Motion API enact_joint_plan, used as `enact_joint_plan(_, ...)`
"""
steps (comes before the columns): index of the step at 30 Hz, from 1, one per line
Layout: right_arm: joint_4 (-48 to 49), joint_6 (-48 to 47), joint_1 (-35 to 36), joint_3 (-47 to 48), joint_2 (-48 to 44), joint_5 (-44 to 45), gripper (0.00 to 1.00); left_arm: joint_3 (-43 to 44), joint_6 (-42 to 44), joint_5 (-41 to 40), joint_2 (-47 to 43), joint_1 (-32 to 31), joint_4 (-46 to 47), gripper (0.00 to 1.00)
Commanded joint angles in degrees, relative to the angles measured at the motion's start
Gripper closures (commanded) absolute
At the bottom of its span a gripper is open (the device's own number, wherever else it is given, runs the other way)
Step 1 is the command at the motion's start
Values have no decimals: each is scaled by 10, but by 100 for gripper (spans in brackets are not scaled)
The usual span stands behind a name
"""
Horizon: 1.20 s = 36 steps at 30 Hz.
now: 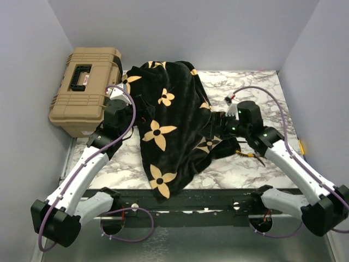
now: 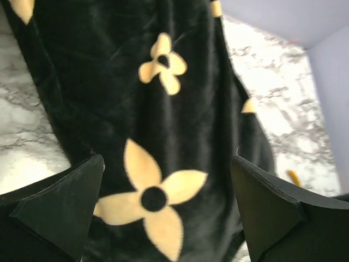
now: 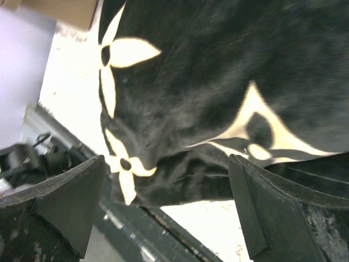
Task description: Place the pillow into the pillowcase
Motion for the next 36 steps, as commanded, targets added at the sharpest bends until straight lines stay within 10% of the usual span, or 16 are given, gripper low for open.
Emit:
enact_joint_plan(1,-23,13,-7,-46,-88,169,0,-84,58,-5,1,36,111,1)
enact_joint_plan(8,-1,100,-8,-153,-216,452,0,-243,102,-107,-38,57,269,1)
enact_joint_plan(17,33,-15,-8,-170,-171,575,0,-335,208,-238,-73,56,379,1)
enact_joint_plan(29,208,-114,-111,-229,-68,505,0,-370,274,-227,84,80,559,1)
enact_joint_plan(36,554,-187,-234,-368,28,476,2,-397,293,-201,231,145,756,1)
